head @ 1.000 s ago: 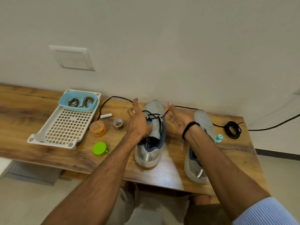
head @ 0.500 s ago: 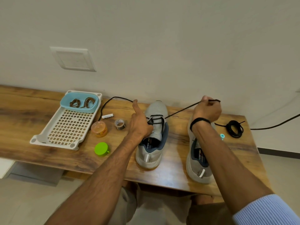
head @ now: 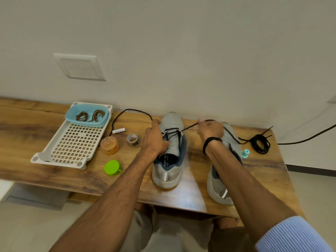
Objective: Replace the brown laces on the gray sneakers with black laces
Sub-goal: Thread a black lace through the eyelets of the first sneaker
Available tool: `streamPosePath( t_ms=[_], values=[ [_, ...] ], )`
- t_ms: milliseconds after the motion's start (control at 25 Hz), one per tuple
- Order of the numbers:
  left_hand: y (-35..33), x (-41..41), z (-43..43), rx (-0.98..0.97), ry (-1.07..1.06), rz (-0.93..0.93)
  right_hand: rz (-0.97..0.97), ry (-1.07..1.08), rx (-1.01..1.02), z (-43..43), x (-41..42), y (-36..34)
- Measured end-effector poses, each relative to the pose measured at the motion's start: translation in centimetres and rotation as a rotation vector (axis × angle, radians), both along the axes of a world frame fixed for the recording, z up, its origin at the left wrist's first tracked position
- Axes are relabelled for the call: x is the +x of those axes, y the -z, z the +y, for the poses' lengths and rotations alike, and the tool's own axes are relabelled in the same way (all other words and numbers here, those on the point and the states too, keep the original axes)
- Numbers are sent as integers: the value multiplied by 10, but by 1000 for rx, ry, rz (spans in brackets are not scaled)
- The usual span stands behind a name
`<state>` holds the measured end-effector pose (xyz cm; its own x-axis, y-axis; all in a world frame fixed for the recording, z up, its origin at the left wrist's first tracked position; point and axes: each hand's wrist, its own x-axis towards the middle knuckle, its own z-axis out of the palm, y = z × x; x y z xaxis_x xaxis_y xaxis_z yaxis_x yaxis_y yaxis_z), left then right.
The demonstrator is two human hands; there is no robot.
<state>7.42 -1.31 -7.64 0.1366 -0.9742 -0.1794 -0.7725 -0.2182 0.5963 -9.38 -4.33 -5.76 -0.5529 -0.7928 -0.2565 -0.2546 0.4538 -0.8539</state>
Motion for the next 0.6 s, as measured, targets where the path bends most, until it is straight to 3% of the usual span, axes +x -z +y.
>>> streamPosePath(
  t_ms=[120,200,400,520,600],
  values=[
    [2,3,-1,1,-2,-34,48,316,-96,-4,-32,-21],
    [2,2,-2,-13,-24,-38,14,390,-107,-6,-42,-25],
    [3,0,-3,-42,-72,-44,-143,264,-195,-7,-34,-19],
    [-2,-2,-1,48,-51,-27,-230,217,-314,-10,-30,-30],
    [-14,-4,-2,73,-22,5,-295,46,-399,-4,-22,-44]
  ],
)
